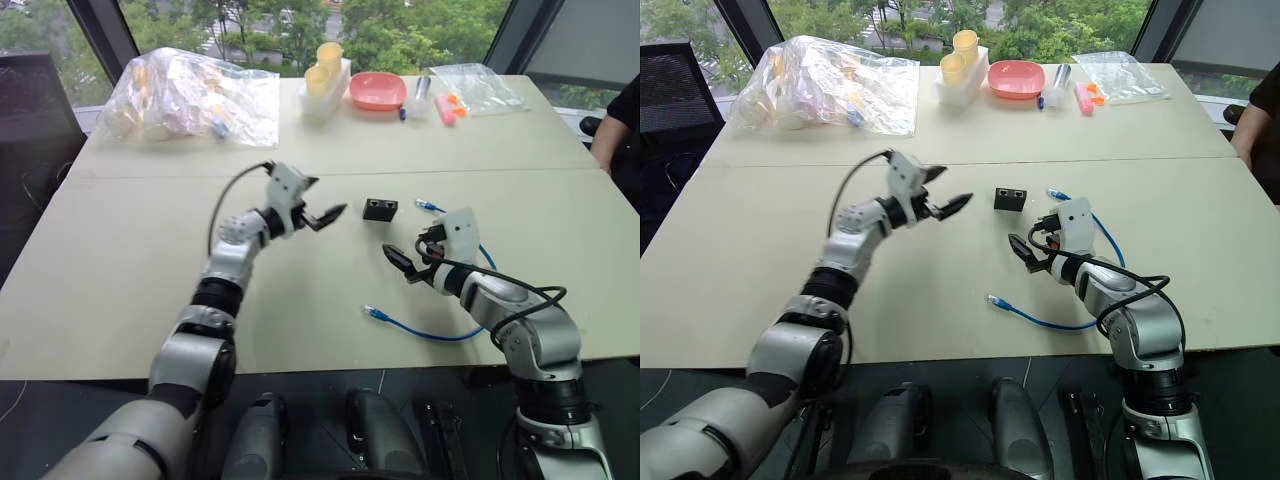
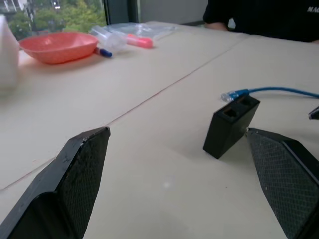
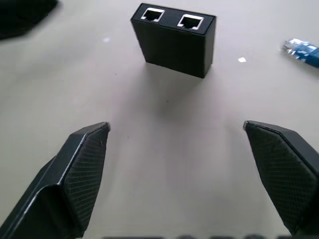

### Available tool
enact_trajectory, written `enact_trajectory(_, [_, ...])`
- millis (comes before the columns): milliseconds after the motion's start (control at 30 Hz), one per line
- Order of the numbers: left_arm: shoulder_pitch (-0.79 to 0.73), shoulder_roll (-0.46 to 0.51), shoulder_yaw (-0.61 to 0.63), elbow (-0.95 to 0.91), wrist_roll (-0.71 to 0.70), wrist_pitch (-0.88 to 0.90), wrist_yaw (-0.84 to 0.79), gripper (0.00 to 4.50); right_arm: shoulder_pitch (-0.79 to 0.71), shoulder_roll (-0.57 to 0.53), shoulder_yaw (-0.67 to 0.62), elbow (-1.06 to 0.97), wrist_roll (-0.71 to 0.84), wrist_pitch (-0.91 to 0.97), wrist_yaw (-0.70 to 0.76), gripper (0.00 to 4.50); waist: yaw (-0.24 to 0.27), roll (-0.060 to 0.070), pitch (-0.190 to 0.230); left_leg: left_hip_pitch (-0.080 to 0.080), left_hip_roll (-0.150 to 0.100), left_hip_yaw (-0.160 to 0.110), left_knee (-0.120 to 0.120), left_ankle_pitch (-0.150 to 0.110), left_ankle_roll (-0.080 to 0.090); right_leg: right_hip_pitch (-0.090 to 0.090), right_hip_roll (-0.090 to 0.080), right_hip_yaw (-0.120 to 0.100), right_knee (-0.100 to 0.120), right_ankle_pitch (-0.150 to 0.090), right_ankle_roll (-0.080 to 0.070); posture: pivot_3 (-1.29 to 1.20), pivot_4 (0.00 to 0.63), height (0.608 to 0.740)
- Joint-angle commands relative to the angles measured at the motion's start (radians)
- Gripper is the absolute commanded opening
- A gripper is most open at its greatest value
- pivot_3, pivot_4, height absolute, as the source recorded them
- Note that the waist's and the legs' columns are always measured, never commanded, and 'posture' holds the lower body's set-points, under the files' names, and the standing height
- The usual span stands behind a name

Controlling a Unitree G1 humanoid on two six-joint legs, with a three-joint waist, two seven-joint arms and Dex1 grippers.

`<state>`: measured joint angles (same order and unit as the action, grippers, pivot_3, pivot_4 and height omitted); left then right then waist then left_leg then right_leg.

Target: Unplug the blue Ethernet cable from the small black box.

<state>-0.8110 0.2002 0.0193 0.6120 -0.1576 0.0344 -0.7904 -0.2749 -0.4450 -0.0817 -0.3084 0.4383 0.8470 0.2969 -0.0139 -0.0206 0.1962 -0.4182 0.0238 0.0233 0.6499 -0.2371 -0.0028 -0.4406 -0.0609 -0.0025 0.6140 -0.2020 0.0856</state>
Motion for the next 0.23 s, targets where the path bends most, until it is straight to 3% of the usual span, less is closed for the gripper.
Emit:
enact_trajectory(33, [0.061,0.101,0.032,-0.282,-0.092,0.238,-0.040,4.47,0.020,-0.047,-0.046,-0.065,0.028,-0.054,0.086,4.50,0.000,0.000,0.000,0.000,0.000,0.000,0.000,0.000,0.000,0.000,0.000,0.000,0.000,0.000,0.000,0.00,0.150,0.740])
enact_trajectory(233, [0.242,0.265,0.072,-0.585,-0.188,0.486,-0.049,4.47,0.070,-0.103,-0.080,-0.100,0.075,-0.110,0.220,4.50,0.001,0.000,0.000,0.002,0.001,0.000,0.000,0.000,0.000,0.001,0.000,0.000,0.001,0.000,0.000,0.00,0.150,0.740])
